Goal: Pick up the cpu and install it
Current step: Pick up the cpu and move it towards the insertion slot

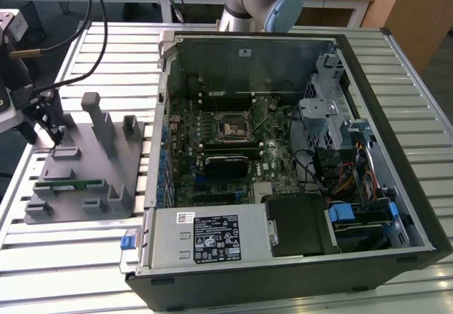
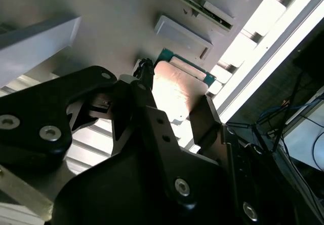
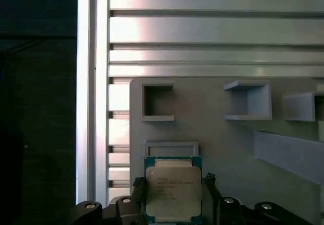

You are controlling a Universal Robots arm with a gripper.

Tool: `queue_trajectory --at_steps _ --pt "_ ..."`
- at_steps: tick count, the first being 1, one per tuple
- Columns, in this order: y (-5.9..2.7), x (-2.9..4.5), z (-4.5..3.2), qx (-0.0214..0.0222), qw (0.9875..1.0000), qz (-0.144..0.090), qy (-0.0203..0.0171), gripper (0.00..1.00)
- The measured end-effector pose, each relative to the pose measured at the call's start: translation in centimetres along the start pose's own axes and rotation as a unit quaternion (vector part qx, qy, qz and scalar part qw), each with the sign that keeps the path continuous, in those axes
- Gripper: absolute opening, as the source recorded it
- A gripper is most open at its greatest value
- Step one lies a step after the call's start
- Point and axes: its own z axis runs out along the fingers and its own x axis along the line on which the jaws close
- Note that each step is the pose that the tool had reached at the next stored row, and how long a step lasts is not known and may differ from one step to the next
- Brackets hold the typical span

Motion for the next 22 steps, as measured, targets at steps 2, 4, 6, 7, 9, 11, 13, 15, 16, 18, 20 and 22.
queue_trajectory --at_steps 2,4,6,7,9,11,13,15,16,18,20,22 --pt "0.01 0.0 -0.29 0.0 1.0 0.0 0.0 0.53" --pt "0.03 -0.01 -0.6 0.0 1.0 0.0 0.0 0.53" --pt "0.04 -0.01 -0.79 0.0 1.0 0.0 0.0 0.53" --pt "0.04 -0.01 -0.87 0.0 1.0 0.0 -0.0001 0.53" --pt "0.04 -0.01 -1.01 -0.0001 1.0 0.0 0.0 0.53" --pt "0.05 -0.02 -1.14 -0.0001 1.0 0.0 0.0 0.53" --pt "0.06 -0.02 -1.29 -0.0001 1.0 0.0 0.0 0.53" --pt "0.06 -0.02 -1.46 -0.0001 1.0 0.0 0.0 0.53" --pt "0.07 -0.02 -1.55 -0.0001 1.0 0.0 0.0 0.53" --pt "0.07 -0.03 -1.73 -0.0001 1.0 0.0 0.0 0.53" --pt "0.08 -0.03 -1.92 -0.0001 1.0 0.0 0.0 0.53" --pt "0.09 -0.04 -2.13 -0.0001 1.0 0.0 0.0 0.53"
